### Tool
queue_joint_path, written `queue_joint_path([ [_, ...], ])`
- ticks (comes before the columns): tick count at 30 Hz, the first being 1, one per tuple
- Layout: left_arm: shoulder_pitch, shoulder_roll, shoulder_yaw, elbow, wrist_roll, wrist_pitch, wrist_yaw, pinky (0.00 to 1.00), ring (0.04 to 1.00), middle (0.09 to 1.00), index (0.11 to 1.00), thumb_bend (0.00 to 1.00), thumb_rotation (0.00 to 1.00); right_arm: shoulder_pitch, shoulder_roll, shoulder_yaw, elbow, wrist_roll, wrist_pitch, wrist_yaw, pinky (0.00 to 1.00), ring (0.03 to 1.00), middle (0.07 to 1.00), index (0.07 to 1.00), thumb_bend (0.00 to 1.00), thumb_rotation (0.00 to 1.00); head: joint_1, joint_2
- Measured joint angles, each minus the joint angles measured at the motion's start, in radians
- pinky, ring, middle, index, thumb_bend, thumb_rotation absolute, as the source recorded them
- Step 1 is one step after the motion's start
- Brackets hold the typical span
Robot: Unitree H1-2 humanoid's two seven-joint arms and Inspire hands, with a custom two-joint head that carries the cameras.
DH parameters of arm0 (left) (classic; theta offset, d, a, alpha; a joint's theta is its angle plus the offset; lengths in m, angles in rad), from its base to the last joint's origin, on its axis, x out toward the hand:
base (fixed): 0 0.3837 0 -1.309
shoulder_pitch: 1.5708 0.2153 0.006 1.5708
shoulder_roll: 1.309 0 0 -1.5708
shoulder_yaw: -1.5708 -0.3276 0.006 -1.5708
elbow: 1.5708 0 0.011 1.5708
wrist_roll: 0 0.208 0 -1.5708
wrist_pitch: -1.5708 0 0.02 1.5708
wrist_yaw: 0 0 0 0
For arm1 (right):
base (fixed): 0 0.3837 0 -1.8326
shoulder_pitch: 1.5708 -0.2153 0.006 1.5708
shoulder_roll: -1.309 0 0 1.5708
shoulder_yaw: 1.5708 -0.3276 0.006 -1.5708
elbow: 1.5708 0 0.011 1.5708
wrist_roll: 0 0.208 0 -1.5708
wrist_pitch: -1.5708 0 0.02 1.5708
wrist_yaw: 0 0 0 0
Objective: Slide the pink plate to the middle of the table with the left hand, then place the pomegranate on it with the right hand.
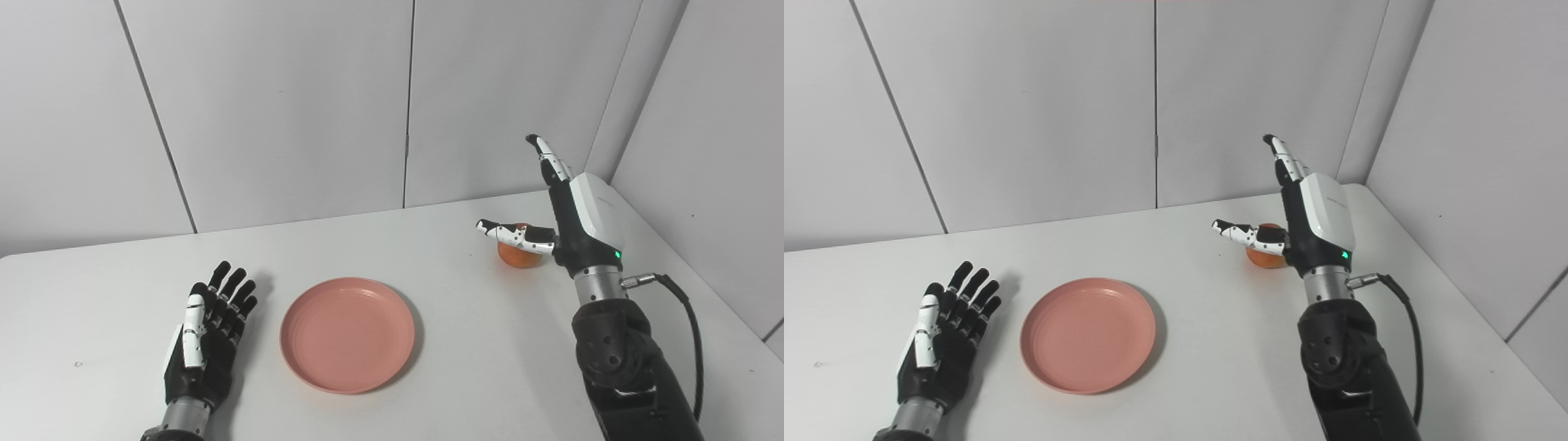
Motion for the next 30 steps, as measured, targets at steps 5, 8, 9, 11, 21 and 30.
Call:
queue_joint_path([
  [5, 0.0, 0.005, 0.003, 0.0, -0.012, 0.004, -0.001, 0.96, 0.932, 0.94, 0.932, 0.41, 1.0, -0.004, -0.032, 0.0, 0.034, -0.015, 0.009, 0.016, 0.79, 0.901, 0.948, 0.936, 0.93, 0.36, 0.0, 0.003],
  [8, -0.001, 0.007, 0.003, 0.0, -0.014, 0.011, -0.001, 0.95, 0.931, 0.94, 0.932, 0.41, 1.0, -0.01, -0.044, 0.0, 0.069, -0.018, 0.012, 0.026, 0.79, 0.897, 0.949, 0.943, 0.94, 0.38, 0.0, 0.003],
  [9, -0.001, 0.008, 0.003, 0.0, -0.014, 0.011, -0.001, 0.95, 0.931, 0.94, 0.933, 0.41, 1.0, -0.01, -0.048, 0.0, 0.08, -0.019, 0.013, 0.028, 0.79, 0.896, 0.948, 0.944, 0.94, 0.39, 0.002, 0.003],
  [11, -0.001, 0.009, 0.003, -0.001, -0.014, 0.013, -0.001, 0.95, 0.925, 0.938, 0.931, 0.4, 1.0, -0.014, -0.054, 0.002, 0.097, -0.021, 0.017, 0.033, 0.77, 0.887, 0.948, 0.945, 0.94, 0.42, 0.002, 0.006],
  [21, -0.001, 0.011, 0.002, -0.009, -0.016, 0.028, -0.001, 0.95, 0.929, 0.94, 0.93, 0.41, 1.0, -0.058, -0.067, 0.009, 0.246, 0.0, 0.031, 0.05, 0.8, 0.889, 0.939, 0.942, 0.97, 0.46, 0.0, 0.014],
  [30, 0.0, 0.012, 0.002, -0.017, -0.015, 0.034, -0.001, 0.95, 0.93, 0.939, 0.927, 0.42, 1.0, -0.098, -0.1, 0.039, 0.383, 0.039, 0.031, 0.062, 0.77, 0.878, 0.926, 0.936, 1.0, 0.47, 0.006, 0.021],
])
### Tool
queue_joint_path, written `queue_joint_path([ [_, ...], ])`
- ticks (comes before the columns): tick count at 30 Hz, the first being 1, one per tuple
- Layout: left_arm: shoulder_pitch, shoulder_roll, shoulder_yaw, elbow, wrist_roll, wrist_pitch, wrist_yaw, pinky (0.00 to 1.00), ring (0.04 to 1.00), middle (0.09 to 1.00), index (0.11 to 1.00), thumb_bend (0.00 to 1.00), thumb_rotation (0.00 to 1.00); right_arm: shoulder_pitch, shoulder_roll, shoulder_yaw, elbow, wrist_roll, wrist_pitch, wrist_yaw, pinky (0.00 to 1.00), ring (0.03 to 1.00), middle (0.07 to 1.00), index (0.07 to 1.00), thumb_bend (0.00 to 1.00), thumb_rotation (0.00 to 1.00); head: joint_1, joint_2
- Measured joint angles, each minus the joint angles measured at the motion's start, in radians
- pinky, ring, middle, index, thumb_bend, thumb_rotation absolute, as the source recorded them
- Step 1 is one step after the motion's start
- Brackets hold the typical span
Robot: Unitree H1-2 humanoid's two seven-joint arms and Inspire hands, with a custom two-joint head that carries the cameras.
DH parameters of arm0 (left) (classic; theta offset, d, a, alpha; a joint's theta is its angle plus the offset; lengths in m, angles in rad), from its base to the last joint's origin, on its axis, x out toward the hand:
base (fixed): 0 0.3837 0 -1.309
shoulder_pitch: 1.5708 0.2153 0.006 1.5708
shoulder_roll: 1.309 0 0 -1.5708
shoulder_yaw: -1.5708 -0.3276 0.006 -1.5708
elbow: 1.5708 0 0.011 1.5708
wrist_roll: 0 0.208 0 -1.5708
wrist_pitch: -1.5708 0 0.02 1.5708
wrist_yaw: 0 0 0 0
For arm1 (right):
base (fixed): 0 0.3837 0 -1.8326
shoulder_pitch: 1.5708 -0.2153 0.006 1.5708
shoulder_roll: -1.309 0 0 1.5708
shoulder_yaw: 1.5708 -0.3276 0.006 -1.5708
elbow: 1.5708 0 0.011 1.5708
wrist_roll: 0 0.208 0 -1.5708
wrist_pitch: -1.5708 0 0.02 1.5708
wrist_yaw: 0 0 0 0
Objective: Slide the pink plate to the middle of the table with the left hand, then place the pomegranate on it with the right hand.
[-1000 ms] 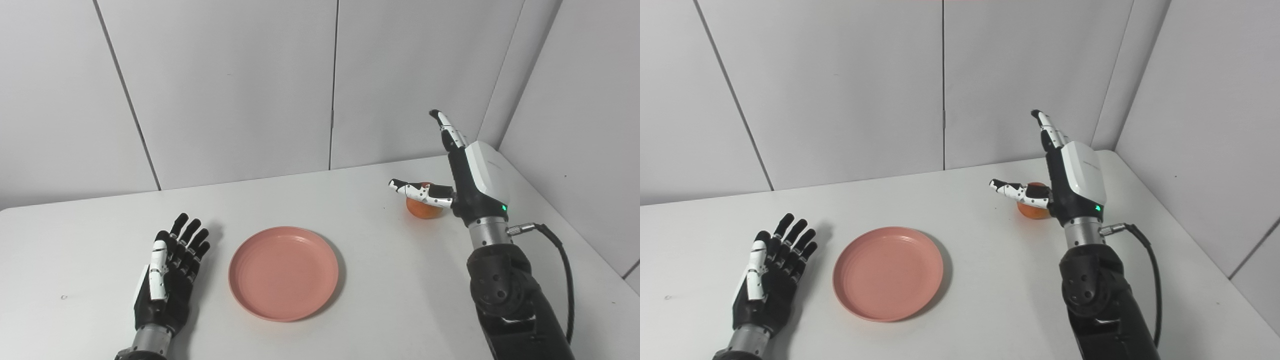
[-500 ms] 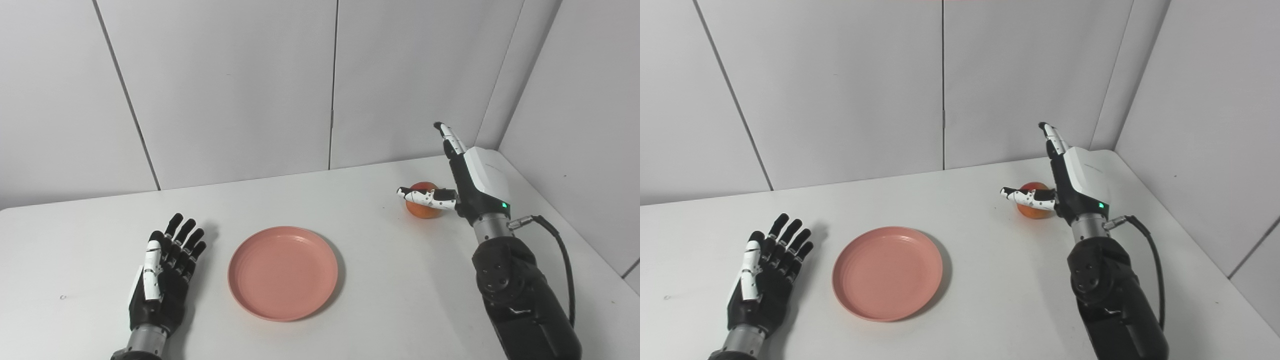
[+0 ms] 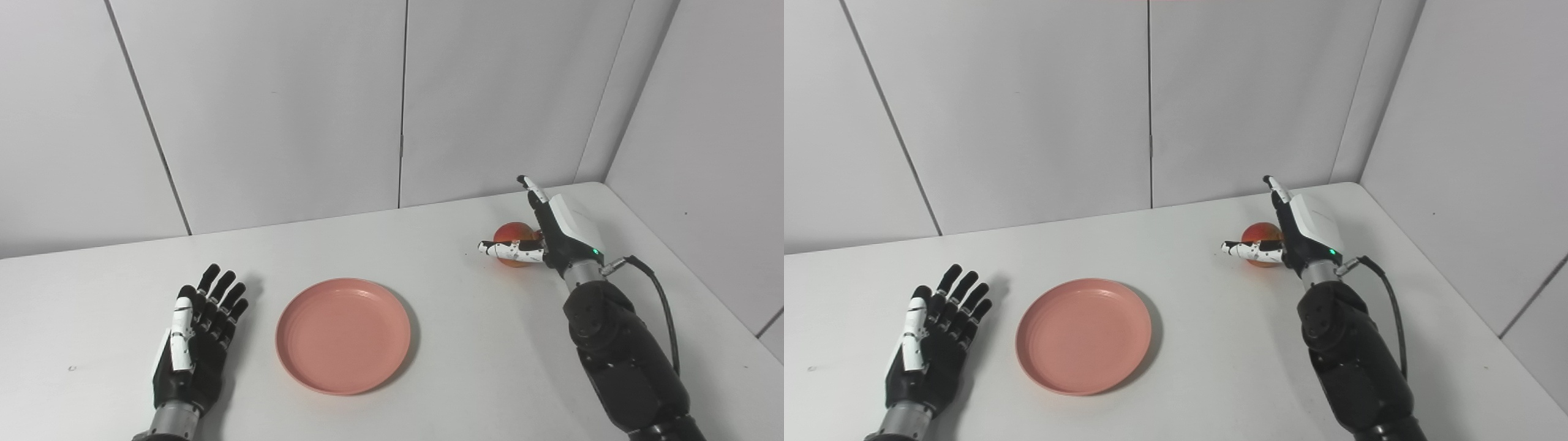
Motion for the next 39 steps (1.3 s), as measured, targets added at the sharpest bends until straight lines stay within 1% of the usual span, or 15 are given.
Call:
queue_joint_path([
  [10, 0.003, 0.0, 0.0, -0.022, 0.002, 0.029, 0.009, 0.94, 0.92, 0.928, 0.918, 0.42, 1.0, -0.04, -0.019, 0.031, 0.094, 0.033, 0.0, 0.003, 0.79, 0.882, 0.93, 0.932, 1.0, 0.44, 0.005, 0.006],
  [17, 0.005, 0.0, 0.0, -0.023, 0.002, 0.032, 0.011, 0.95, 0.927, 0.93, 0.917, 0.41, 1.0, -0.056, -0.047, 0.048, 0.124, 0.053, 0.0, 0.006, 0.82, 0.896, 0.935, 0.936, 1.0, 0.41, 0.008, 0.009],
  [22, 0.005, 0.0, 0.0, -0.022, 0.002, 0.031, 0.01, 0.95, 0.923, 0.93, 0.917, 0.42, 1.0, -0.057, -0.064, 0.06, 0.132, 0.063, 0.0, 0.026, 0.82, 0.902, 0.935, 0.937, 1.0, 0.39, 0.011, 0.008],
  [27, 0.005, -0.001, 0.001, -0.023, 0.001, 0.031, 0.011, 0.93, 0.914, 0.919, 0.908, 0.42, 1.0, -0.06, -0.07, 0.071, 0.139, 0.075, 0.003, 0.049, 0.8, 0.891, 0.931, 0.934, 1.0, 0.37, 0.015, 0.011],
  [31, 0.005, -0.005, 0.0, -0.026, 0.001, 0.032, 0.022, 0.94, 0.921, 0.923, 0.912, 0.41, 1.0, -0.066, -0.072, 0.073, 0.139, 0.08, 0.011, 0.059, 0.79, 0.887, 0.924, 0.924, 1.0, 0.33, 0.017, 0.012],
  [33, 0.005, -0.004, -0.001, -0.026, 0.001, 0.032, 0.022, 0.94, 0.923, 0.926, 0.915, 0.42, 1.0, -0.073, -0.075, 0.074, 0.14, 0.086, 0.023, 0.076, 0.8, 0.886, 0.922, 0.922, 1.0, 0.32, 0.017, 0.012],
  [39, 0.005, -0.004, 0.0, -0.026, 0.0, 0.032, 0.021, 0.94, 0.921, 0.925, 0.911, 0.42, 1.0, -0.083, -0.083, 0.076, 0.14, 0.097, 0.028, 0.096, 0.79, 0.871, 0.905, 0.904, 1.0, 0.28, 0.018, 0.014],
])
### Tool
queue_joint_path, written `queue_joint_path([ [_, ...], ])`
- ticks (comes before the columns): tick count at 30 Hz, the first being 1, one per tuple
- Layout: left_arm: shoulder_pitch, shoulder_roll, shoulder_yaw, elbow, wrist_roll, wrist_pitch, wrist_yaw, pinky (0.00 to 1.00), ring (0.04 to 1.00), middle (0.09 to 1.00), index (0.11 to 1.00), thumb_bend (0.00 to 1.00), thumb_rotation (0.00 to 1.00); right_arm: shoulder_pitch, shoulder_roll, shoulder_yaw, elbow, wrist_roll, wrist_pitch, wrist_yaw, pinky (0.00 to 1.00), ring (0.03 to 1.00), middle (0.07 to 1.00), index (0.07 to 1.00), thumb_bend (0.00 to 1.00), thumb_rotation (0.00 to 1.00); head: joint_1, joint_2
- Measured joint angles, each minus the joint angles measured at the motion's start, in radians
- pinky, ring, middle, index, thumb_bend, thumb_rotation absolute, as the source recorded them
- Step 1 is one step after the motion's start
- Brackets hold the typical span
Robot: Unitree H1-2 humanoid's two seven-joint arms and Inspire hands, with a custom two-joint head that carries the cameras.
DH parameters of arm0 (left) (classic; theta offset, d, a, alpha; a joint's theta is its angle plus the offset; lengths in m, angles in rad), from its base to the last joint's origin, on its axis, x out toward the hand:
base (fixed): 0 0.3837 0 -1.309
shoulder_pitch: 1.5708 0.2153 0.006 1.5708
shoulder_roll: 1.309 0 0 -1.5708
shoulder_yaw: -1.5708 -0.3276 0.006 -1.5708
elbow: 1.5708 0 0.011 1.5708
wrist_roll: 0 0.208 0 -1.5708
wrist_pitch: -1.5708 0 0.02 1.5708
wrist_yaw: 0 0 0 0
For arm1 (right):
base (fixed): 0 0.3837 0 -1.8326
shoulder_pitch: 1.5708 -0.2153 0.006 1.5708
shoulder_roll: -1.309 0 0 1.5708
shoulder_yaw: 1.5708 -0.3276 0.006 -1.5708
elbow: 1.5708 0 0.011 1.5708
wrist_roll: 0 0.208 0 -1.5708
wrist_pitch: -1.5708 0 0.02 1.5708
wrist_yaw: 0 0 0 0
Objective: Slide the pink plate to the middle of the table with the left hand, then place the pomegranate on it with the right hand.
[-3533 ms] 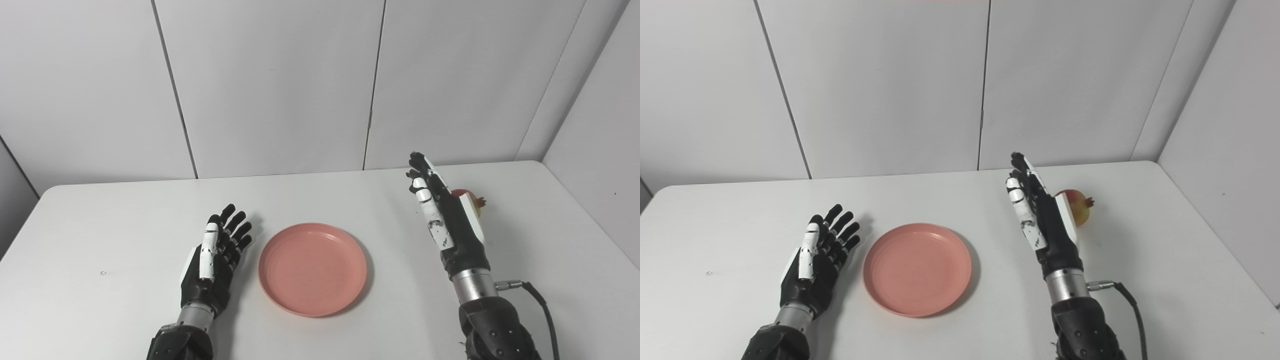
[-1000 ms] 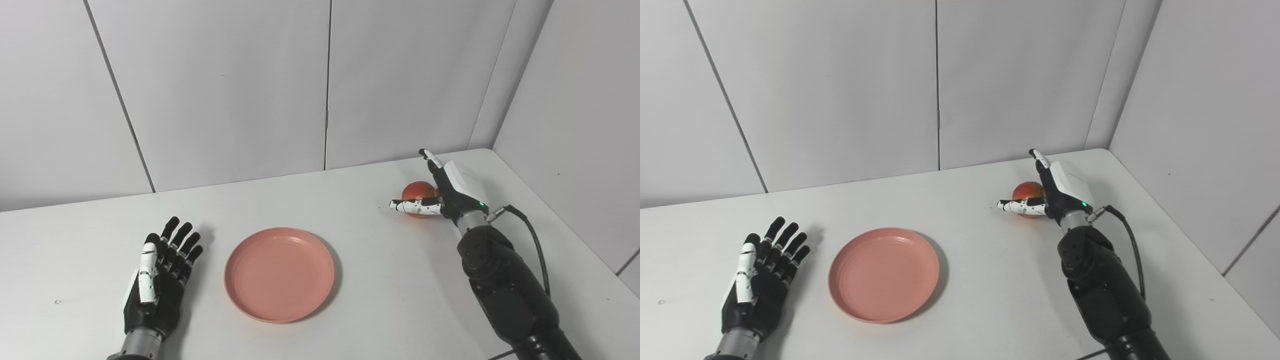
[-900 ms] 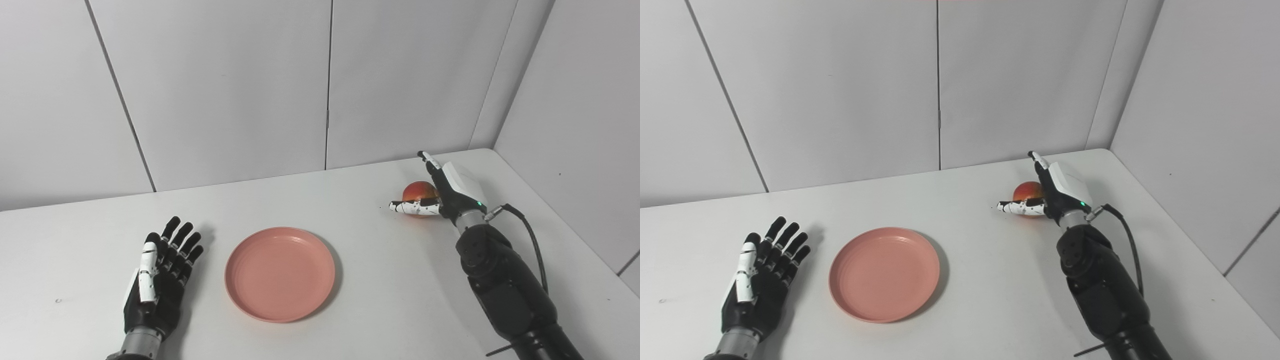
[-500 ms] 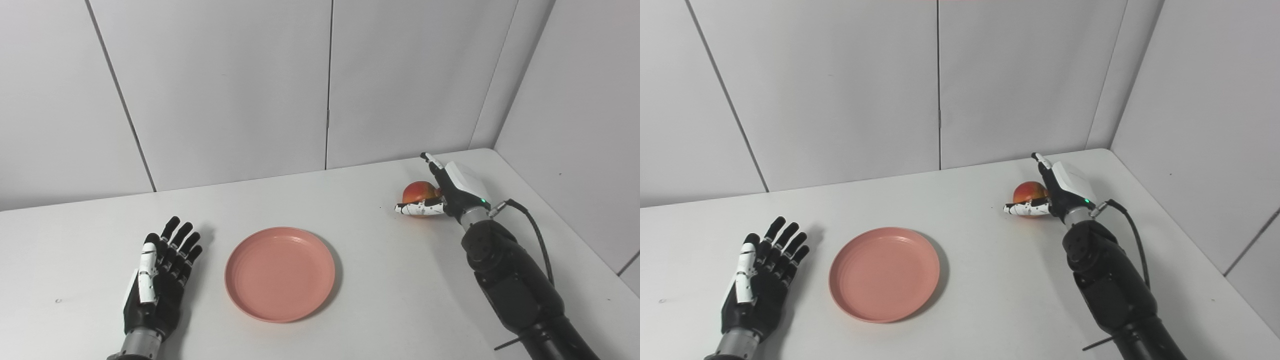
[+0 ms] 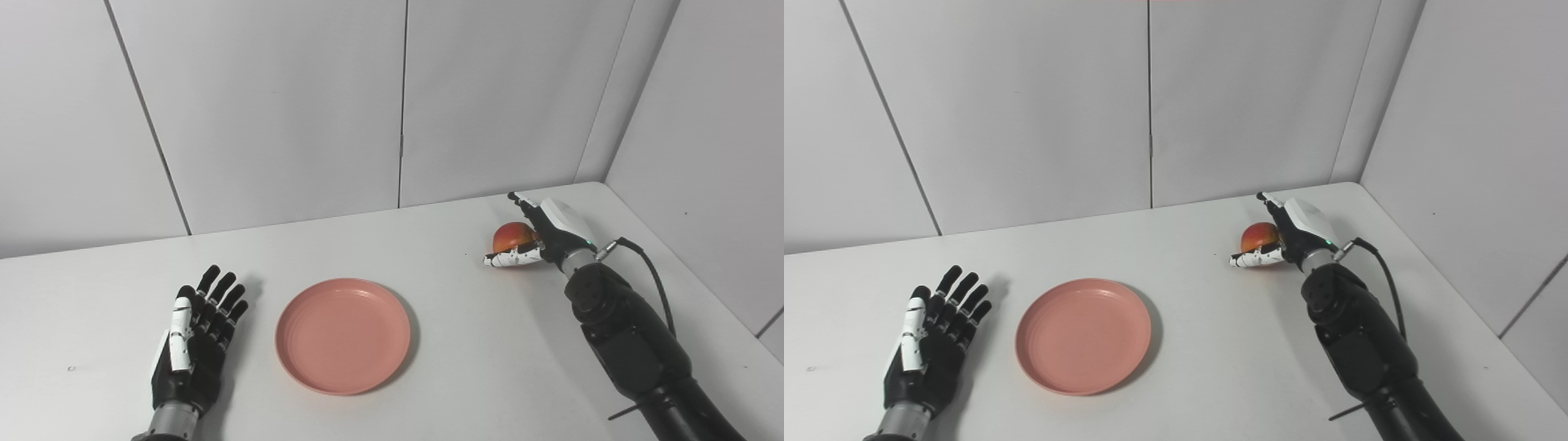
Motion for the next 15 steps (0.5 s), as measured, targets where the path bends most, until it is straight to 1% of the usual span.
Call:
queue_joint_path([
  [6, 0.0, 0.0, 0.0, 0.0, 0.0, 0.0, 0.001, 0.95, 0.924, 0.928, 0.916, 0.42, 1.0, -0.006, -0.003, 0.018, 0.028, -0.001, 0.002, 0.006, 0.77, 0.85, 0.886, 0.88, 1.0, 0.28, 0.003, 0.0],
  [9, 0.0, 0.0, 0.0, 0.0, 0.0, 0.0, 0.0, 0.95, 0.923, 0.926, 0.914, 0.42, 1.0, -0.01, -0.007, 0.025, 0.04, -0.001, 0.001, 0.006, 0.77, 0.843, 0.876, 0.871, 1.0, 0.25, 0.005, 0.0],
  [10, 0.0, 0.0, 0.0, 0.0, 0.0, 0.0, 0.0, 0.94, 0.919, 0.924, 0.911, 0.42, 1.0, -0.014, -0.008, 0.026, 0.048, -0.001, 0.001, 0.006, 0.77, 0.84, 0.87, 0.864, 1.0, 0.23, 0.005, 0.0],
  [12, 0.0, 0.0, -0.001, 0.0, 0.001, 0.0, 0.0, 0.94, 0.916, 0.923, 0.91, 0.42, 1.0, -0.017, -0.013, 0.029, 0.057, -0.002, 0.001, 0.006, 0.77, 0.833, 0.858, 0.851, 1.0, 0.2, 0.008, 0.0],
  [14, 0.0, 0.0, -0.001, 0.001, 0.001, -0.002, 0.0, 0.94, 0.916, 0.925, 0.913, 0.42, 1.0, -0.019, -0.016, 0.033, 0.061, -0.003, 0.002, 0.006, 0.75, 0.812, 0.837, 0.832, 1.0, 0.18, 0.008, 0.0],
  [15, 0.0, 0.0, -0.001, 0.001, 0.001, -0.002, 0.0, 0.94, 0.917, 0.926, 0.912, 0.42, 1.0, -0.021, -0.016, 0.033, 0.065, -0.003, 0.002, 0.006, 0.72, 0.788, 0.82, 0.82, 1.0, 0.16, 0.009, 0.002],
])
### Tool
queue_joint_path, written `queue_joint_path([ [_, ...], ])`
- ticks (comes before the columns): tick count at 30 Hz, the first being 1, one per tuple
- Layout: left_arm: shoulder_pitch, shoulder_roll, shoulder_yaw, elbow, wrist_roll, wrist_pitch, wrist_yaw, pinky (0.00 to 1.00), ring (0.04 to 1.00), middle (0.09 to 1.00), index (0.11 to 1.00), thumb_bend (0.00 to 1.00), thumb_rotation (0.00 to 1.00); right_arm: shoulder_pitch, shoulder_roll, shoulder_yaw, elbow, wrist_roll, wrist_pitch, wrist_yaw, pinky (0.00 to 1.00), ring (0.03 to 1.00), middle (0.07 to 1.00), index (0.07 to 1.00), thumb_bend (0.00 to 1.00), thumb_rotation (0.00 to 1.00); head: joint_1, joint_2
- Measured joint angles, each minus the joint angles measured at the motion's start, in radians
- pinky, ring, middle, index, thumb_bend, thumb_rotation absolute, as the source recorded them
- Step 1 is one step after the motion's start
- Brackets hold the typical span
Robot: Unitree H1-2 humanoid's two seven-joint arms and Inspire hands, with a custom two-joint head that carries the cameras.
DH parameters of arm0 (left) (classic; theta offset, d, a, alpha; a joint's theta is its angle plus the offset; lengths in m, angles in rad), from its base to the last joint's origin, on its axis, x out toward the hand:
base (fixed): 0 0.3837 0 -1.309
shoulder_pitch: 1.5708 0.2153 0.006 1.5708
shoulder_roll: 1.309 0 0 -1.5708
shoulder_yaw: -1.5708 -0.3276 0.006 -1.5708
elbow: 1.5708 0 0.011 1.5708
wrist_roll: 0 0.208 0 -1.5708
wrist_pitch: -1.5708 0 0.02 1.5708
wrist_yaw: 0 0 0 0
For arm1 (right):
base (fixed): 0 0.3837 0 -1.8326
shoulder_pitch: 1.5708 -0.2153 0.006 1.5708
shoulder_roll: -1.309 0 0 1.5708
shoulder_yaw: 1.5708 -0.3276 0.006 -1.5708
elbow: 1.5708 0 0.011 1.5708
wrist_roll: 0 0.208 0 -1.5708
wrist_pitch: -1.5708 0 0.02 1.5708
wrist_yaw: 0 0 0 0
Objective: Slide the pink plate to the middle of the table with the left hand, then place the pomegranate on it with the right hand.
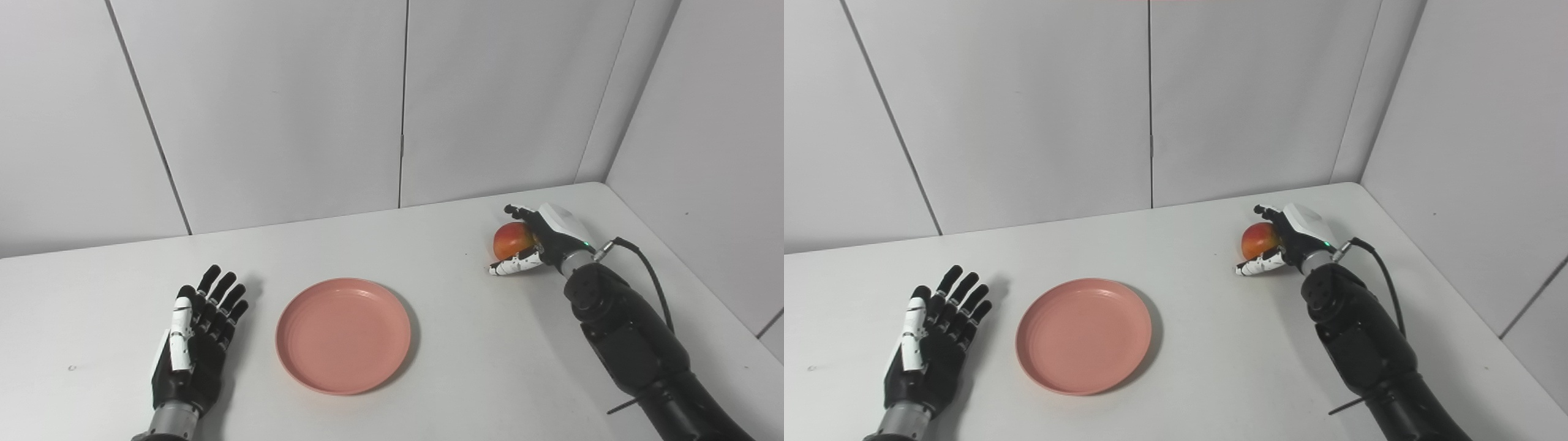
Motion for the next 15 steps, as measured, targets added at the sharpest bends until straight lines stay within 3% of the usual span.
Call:
queue_joint_path([
  [3, 0.0, 0.0, 0.0, 0.0, 0.0, -0.001, 0.0, 0.95, 0.921, 0.93, 0.915, 0.42, 1.0, -0.008, 0.0, -0.001, 0.015, 0.004, 0.001, 0.0, 0.65, 0.741, 0.786, 0.789, 0.99, 0.13, -0.002, 0.0],
  [9, 0.0, 0.0, 0.0, 0.005, 0.0, -0.008, -0.006, 0.95, 0.921, 0.93, 0.917, 0.43, 1.0, -0.015, 0.0, 0.005, 0.026, 0.006, 0.0, -0.003, 0.55, 0.614, 0.669, 0.639, 0.86, 0.02, 0.0, 0.002],
  [10, 0.0, 0.0, 0.0, 0.006, 0.0, -0.01, -0.008, 0.95, 0.921, 0.93, 0.917, 0.43, 1.0, -0.016, 0.0, 0.006, 0.028, 0.005, 0.0, -0.005, 0.54, 0.59, 0.64, 0.567, 0.7, 0.07, 0.0, 0.002],
  [11, 0.0, 0.0, 0.0, 0.006, 0.0, -0.011, -0.008, 0.96, 0.921, 0.931, 0.917, 0.43, 1.0, -0.017, 0.0, 0.007, 0.031, 0.003, 0.0, -0.007, 0.53, 0.577, 0.625, 0.53, 0.61, 0.1, 0.0, 0.003],
  [13, 0.0, 0.0, 0.0, 0.006, 0.0, -0.011, -0.008, 0.96, 0.922, 0.93, 0.916, 0.43, 1.0, -0.019, 0.0, 0.007, 0.035, 0.002, 0.0, -0.01, 0.49, 0.532, 0.58, 0.497, 0.53, 0.12, 0.0, 0.005],
  [15, 0.0, 0.0, 0.0, 0.006, 0.0, -0.011, -0.008, 0.96, 0.927, 0.936, 0.921, 0.43, 1.0, -0.02, 0.0, 0.007, 0.035, 0.002, 0.0, -0.014, 0.44, 0.486, 0.538, 0.491, 0.52, 0.13, 0.0, 0.005],
])
